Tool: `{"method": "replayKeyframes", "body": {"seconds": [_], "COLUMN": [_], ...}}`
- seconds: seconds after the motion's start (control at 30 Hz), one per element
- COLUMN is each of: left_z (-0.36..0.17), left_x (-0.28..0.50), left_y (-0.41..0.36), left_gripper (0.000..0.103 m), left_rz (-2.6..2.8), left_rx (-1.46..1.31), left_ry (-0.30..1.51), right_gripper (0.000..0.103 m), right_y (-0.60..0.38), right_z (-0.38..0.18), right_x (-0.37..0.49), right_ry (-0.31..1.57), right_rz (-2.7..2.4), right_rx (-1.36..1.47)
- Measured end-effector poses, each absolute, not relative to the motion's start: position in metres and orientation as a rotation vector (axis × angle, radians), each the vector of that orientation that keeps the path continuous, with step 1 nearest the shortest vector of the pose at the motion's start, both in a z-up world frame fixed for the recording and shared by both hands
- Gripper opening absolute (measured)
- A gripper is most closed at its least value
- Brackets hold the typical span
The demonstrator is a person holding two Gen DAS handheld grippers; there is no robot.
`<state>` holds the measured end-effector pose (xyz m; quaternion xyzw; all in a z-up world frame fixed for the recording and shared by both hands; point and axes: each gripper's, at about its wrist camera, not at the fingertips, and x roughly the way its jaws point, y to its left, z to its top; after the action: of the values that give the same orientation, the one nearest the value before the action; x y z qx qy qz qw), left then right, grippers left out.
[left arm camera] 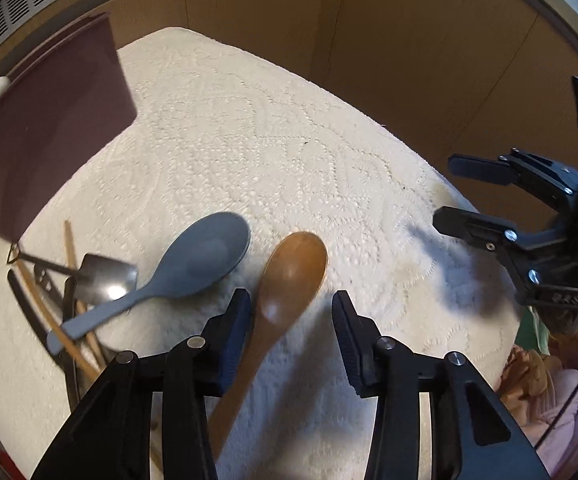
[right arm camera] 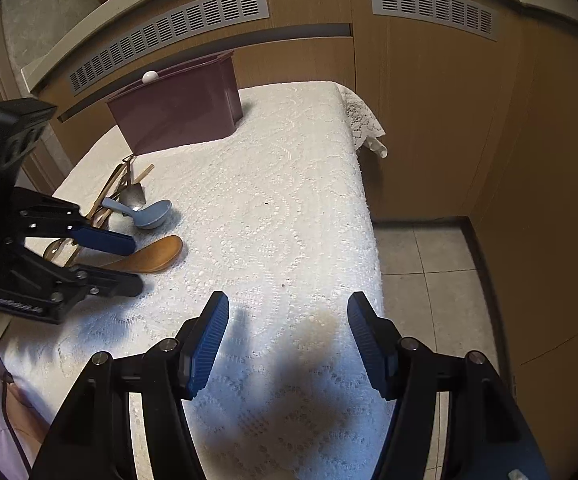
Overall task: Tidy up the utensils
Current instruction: 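Grasp the wooden spoon handle with the left tool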
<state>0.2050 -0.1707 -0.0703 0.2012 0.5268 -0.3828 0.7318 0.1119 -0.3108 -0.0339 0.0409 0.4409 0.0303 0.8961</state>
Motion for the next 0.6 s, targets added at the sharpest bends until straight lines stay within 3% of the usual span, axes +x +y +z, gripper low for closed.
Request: {"method": "replayKeyframes", "body": {"seconds": [0.13, 0.33, 0.6], "left_z": [-0.071, -0.068, -0.031], "left_x": [0.216, 0.196, 0.167], "left_y": [-0.188, -0.181, -0.083], "left_gripper": [0.044, 0.035, 0.033], "left_rz": [-0.833, -0.788, -0.596], "left_rx": [0.452, 0.45, 0.153], "left_ry": [1.141, 1.058, 0.915], "right_gripper": [0.061, 0.061, 0.064], "right_y": [-0.312, -0.312, -0.278], "right_z": [-0.036, -0.035, -0.028], "right_x": [0.111, 0.113, 0.132], "right_ry": [0.912, 0.91, 0.918], "right_rz": [0.057, 0.056, 0.159], "right_rx": [0.082, 0.082, 0.062]}}
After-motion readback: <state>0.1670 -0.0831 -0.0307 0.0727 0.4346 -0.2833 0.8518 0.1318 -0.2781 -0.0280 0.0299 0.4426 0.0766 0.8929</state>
